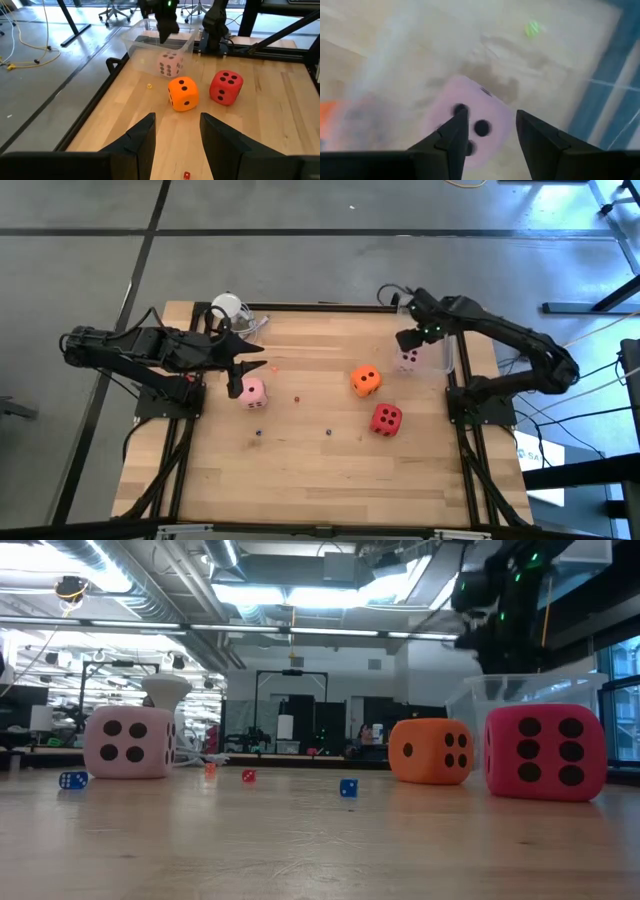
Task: Pick & Place Dice
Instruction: Put the large pink die into the container
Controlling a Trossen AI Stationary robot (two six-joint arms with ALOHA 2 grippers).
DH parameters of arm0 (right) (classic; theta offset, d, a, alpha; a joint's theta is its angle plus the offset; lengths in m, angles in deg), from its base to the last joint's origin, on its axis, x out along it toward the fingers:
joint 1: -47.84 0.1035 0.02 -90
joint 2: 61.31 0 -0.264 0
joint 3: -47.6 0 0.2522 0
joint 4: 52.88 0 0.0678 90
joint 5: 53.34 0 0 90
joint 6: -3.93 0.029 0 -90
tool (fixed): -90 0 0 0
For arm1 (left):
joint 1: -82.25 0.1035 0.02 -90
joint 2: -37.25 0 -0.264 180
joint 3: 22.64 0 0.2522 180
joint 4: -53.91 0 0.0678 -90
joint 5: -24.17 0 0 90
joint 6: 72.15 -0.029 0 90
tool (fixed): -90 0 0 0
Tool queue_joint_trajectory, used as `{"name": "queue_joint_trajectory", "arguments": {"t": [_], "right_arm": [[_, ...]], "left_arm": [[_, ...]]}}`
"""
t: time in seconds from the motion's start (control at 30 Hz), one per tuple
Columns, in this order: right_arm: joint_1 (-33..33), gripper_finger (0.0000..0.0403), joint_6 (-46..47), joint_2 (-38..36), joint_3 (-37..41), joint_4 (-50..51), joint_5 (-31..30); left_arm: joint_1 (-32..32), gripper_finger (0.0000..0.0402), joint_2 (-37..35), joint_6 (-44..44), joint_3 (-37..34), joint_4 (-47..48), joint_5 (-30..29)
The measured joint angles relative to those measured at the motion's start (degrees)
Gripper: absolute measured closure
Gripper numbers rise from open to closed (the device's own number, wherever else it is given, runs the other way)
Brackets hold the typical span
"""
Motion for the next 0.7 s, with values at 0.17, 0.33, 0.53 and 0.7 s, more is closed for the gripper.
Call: {"name": "queue_joint_trajectory", "arguments": {"t": [0.17,0.33,0.53,0.7], "right_arm": [[0.43,0.0238,1.83,-6.4,-1.89,0.37,2.28],[3.53,0.0238,1.85,-11.18,-1.92,0.34,7.74],[12.66,0.0238,3.41,-13.94,-1.94,-0.06,9.56],[23.19,0.0238,5.31,-14.35,-1.94,-2.45,6.97]], "left_arm": [[0.02,0.0256,-0.33,0.0,0.0,-0.11,0.07],[0.02,0.0256,-0.68,0.03,0.02,-0.09,2.31],[0.02,0.0256,-0.48,0.02,0.07,0.21,3.28],[1.13,0.0256,-0.08,2.18,0.09,3.25,3.62]]}}
